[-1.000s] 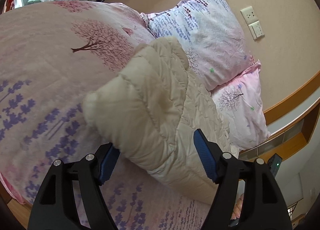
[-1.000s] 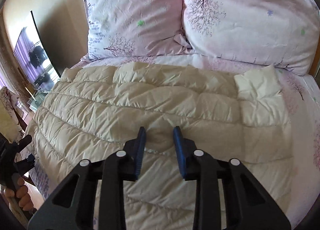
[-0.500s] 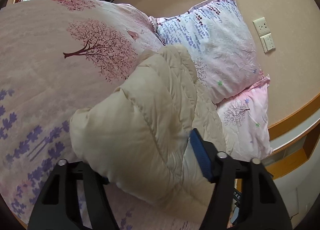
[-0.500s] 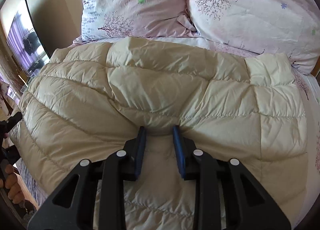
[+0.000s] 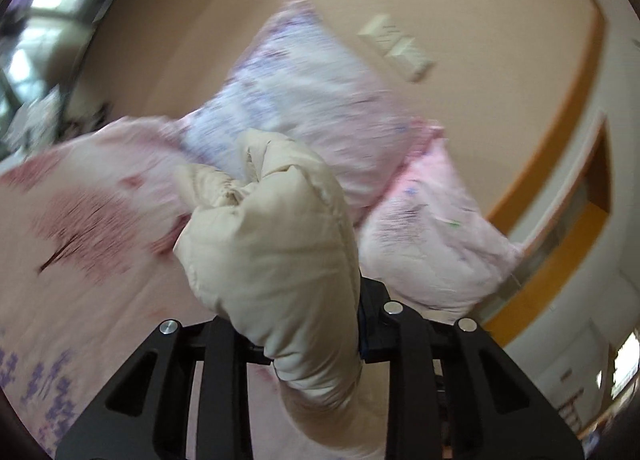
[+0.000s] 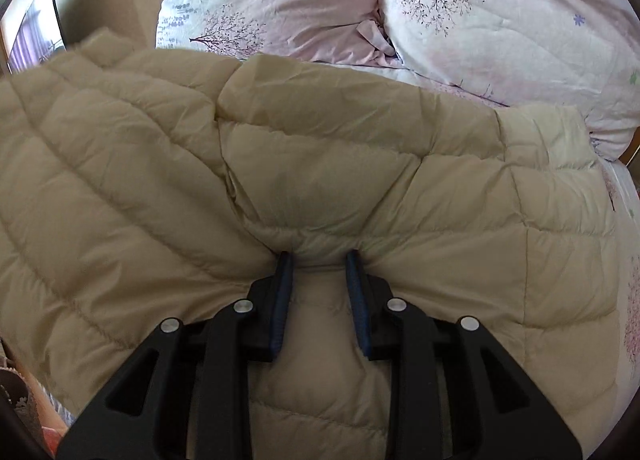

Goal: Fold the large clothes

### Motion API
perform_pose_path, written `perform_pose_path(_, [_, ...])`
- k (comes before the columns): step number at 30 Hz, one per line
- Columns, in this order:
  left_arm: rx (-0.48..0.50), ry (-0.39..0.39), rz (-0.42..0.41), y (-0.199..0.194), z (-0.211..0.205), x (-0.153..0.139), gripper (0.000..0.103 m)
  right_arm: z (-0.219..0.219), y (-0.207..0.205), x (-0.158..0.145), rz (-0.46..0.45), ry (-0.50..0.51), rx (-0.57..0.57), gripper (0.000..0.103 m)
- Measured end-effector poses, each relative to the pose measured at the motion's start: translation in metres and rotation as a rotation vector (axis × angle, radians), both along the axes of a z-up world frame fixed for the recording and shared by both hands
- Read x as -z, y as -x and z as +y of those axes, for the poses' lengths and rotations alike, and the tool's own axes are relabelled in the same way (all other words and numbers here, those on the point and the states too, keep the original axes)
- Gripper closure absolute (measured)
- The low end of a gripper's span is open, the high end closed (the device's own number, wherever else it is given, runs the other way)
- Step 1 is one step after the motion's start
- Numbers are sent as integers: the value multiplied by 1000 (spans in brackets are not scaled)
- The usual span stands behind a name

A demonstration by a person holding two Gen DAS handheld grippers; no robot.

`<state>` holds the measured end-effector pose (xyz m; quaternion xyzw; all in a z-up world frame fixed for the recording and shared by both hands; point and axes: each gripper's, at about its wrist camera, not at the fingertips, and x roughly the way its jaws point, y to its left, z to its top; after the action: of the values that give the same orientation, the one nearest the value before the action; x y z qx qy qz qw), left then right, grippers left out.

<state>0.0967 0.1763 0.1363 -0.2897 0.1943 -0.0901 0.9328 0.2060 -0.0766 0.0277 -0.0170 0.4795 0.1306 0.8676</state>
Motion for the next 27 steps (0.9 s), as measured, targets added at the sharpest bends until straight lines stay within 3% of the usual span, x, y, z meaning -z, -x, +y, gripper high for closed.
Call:
perform_pose_path(5, [143, -53, -120, 2, -42, -29, 76, -1, -1, 1, 3, -17, 4, 74])
perform_pose_path(9, [249, -63, -140, -6, -74, -38, 76, -2, -3, 2, 5, -28, 7, 74])
perform_pose_path(18, [370, -101, -82, -24, -130, -25, 76, -4, -3, 1, 6, -57, 12, 74])
perform_pose_path(27, [410, -84, -25, -34, -153, -2, 76, -44, -11, 0, 91, -323, 33, 73])
